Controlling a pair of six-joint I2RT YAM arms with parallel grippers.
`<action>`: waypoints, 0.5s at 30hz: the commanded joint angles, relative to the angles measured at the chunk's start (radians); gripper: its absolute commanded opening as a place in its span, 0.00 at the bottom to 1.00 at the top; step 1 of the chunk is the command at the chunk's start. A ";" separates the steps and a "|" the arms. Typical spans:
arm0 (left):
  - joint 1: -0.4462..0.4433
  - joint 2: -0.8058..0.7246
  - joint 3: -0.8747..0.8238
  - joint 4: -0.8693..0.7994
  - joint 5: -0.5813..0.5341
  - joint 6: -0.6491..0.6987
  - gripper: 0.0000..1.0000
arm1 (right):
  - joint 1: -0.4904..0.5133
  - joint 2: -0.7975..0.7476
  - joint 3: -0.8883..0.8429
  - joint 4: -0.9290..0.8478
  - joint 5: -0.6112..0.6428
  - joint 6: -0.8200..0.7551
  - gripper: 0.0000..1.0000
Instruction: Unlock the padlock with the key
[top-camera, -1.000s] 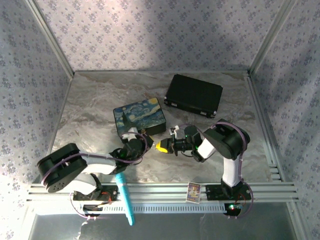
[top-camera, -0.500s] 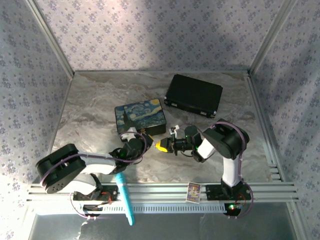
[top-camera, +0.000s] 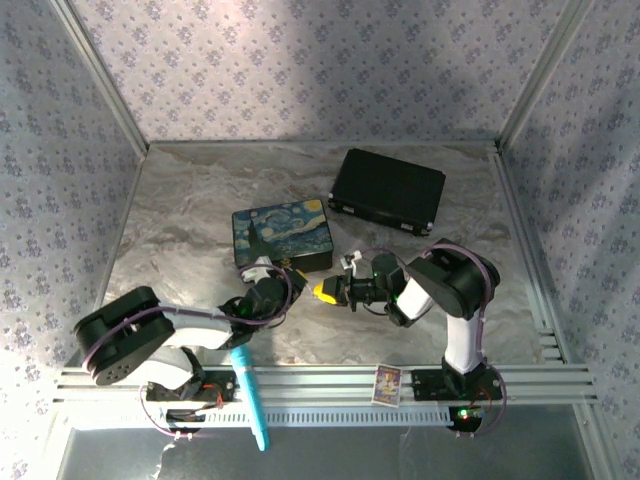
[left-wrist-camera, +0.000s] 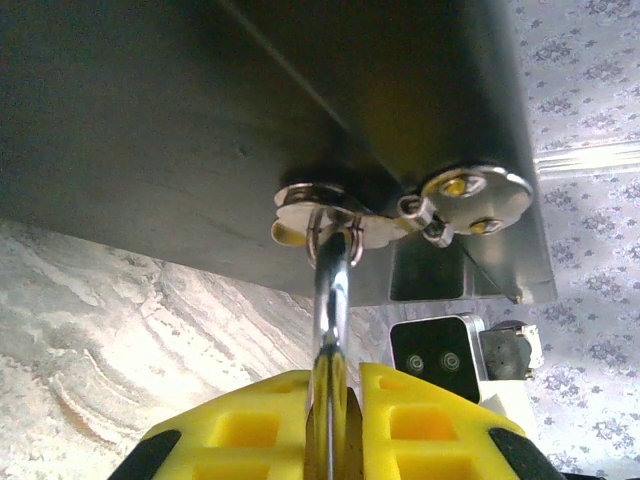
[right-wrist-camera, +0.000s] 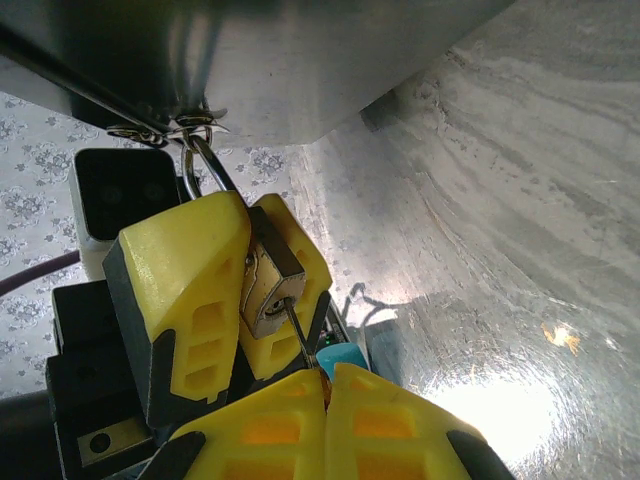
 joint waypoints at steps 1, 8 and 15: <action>-0.004 0.001 0.003 0.091 0.037 -0.018 0.00 | -0.008 -0.023 -0.003 0.040 0.031 -0.006 0.00; -0.007 0.007 0.028 0.079 0.075 -0.020 0.00 | 0.000 -0.003 0.040 0.040 0.030 -0.004 0.00; -0.016 0.021 0.018 0.114 0.078 -0.043 0.00 | 0.001 -0.007 0.061 0.039 0.038 -0.004 0.00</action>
